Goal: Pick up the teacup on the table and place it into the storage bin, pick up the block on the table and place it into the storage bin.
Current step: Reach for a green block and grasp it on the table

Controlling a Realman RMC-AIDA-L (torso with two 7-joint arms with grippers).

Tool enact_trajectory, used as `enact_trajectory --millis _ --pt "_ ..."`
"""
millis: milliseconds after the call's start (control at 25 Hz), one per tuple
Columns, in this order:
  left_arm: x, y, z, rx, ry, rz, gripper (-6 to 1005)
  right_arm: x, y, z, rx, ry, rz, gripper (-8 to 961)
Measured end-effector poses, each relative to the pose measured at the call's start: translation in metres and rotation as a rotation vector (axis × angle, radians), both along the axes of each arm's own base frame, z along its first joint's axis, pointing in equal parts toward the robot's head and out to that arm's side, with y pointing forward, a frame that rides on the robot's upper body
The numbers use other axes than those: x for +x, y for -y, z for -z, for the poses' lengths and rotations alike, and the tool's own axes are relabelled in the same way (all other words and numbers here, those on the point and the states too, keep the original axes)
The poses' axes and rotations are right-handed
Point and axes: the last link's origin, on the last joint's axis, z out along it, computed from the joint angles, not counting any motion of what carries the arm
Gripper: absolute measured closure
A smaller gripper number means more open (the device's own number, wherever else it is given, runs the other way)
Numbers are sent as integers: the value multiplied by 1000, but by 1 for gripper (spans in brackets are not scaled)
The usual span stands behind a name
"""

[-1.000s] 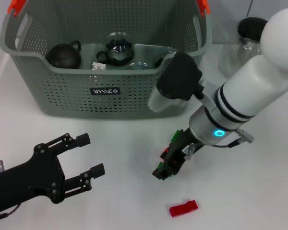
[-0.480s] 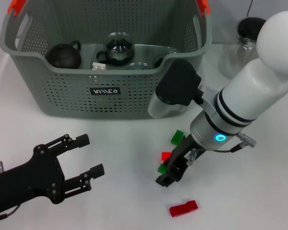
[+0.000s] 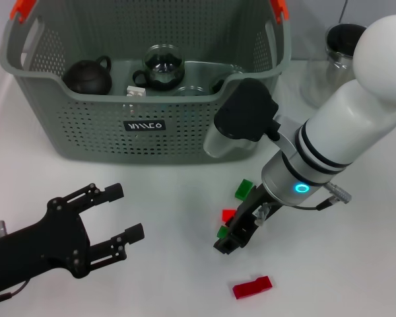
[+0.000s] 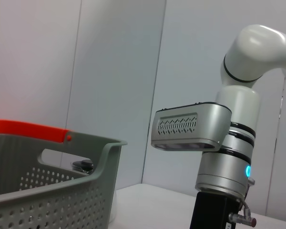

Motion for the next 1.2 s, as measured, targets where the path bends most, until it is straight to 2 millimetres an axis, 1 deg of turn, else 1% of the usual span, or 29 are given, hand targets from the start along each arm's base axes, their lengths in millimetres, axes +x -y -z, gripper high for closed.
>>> enact_trajectory --millis 160,360,680,1200 --pt "0 0 0 0 0 0 236 1 -1 -1 11 6 11 413" --pt "0 0 0 0 0 0 236 3 -2 -1 12 11 16 629" --pt "0 0 0 0 0 0 236 6 -2 -1 16 17 17 651" --pt "0 -1 0 0 0 2 236 6 -2 -1 12 23 14 649"
